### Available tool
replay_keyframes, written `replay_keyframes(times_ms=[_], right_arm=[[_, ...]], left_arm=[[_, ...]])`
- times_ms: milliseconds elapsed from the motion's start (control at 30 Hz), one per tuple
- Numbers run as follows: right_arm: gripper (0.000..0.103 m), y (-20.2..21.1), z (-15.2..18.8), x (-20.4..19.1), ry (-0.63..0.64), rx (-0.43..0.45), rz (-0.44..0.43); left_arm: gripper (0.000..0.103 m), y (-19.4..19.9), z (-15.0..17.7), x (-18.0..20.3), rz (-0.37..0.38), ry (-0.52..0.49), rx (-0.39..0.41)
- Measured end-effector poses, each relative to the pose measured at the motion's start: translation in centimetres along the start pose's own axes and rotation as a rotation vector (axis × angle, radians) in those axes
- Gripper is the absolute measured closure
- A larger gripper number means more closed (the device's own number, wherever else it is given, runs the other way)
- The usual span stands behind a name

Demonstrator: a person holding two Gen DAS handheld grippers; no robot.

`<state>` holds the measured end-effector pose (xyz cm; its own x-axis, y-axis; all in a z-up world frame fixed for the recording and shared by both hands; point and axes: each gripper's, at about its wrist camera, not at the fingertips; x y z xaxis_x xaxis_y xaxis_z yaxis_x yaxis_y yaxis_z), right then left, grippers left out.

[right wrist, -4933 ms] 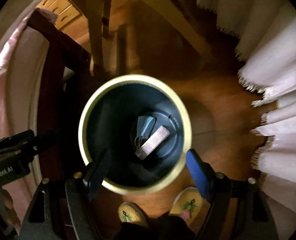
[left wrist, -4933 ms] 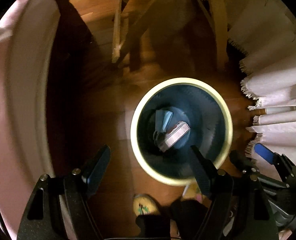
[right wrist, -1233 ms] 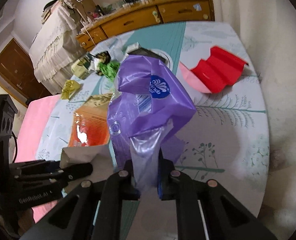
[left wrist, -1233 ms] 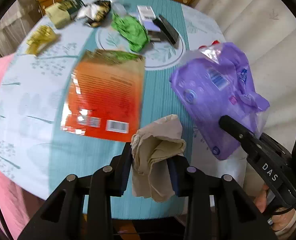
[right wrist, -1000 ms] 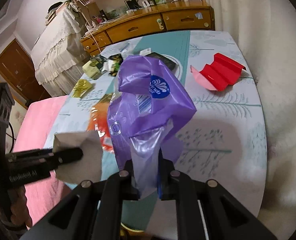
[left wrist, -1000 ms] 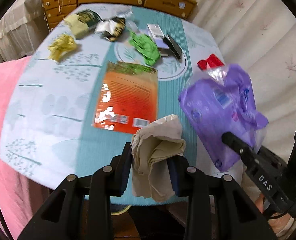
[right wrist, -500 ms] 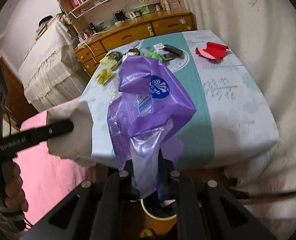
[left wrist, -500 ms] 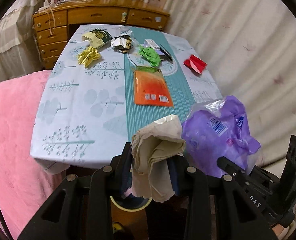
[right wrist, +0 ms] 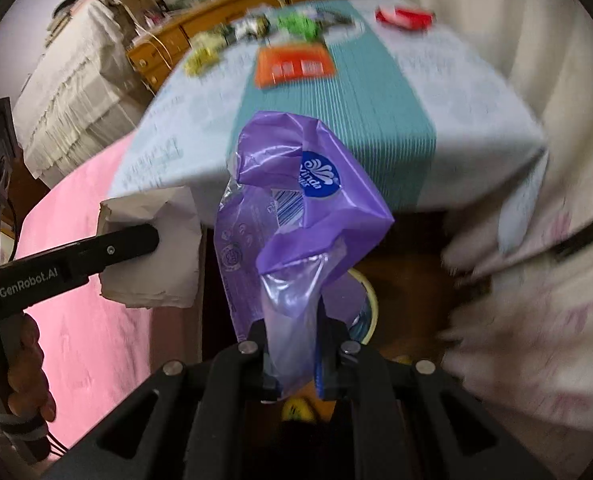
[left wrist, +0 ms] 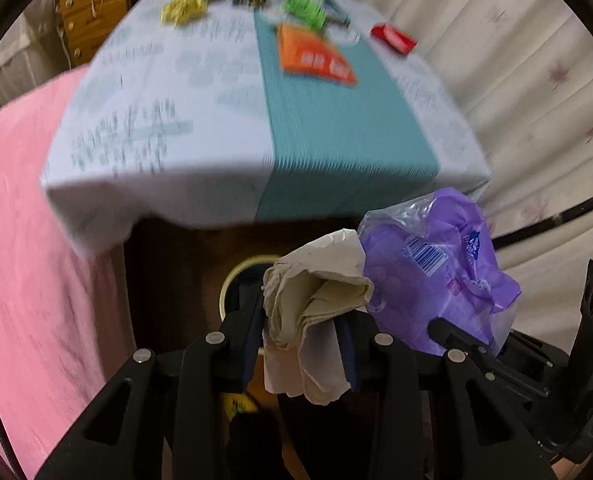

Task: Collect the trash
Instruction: 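Carry tissue and purple bag over the bin and open both tools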

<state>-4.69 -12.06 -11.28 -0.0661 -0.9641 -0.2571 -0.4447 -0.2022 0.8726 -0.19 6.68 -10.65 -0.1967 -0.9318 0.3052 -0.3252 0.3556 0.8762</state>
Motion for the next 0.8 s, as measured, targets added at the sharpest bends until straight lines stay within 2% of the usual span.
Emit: replay_keyframes(times_ms=[167, 333, 633, 733, 800], right_arm=[[0.093, -6.1, 3.7, 2.0, -0.067, -0.108, 0.016], [0.093, -15.8, 7.1, 5.4, -0.104, -0.225, 0.052], [0.092, -29.9, 10.6, 8.7, -0.056, -0.322, 0.085], [0.089, -33.8, 11.3, 9.7, -0.026, -0.322, 0.083], [0.088, -35.7, 11.9, 10.4, -0.038, -0.319, 0.059]], left_arm=[[0.071, -6.4, 3.6, -0.8, -0.058, 0.015, -0.092], [0.07, -14.8, 7.0, -2.5, -0.112, 0.053, -0.16], [0.067, -29.7, 10.5, -6.5, -0.185, 0.129, -0.23], [0.06, -33.2, 11.0, -7.7, -0.188, 0.136, -0.24], [0.044, -35.2, 11.0, -8.3, -0.183, 0.145, -0.254]])
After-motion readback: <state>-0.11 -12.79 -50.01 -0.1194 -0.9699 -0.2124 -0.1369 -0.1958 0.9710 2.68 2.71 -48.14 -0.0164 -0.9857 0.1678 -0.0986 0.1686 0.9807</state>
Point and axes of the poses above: each gripper's, at about its wrist camera, not at the fingertips, and y roughly against the way its jaws point, x to its right, z to its underside, and after that the axes turned 6 degrees about x, right-handed
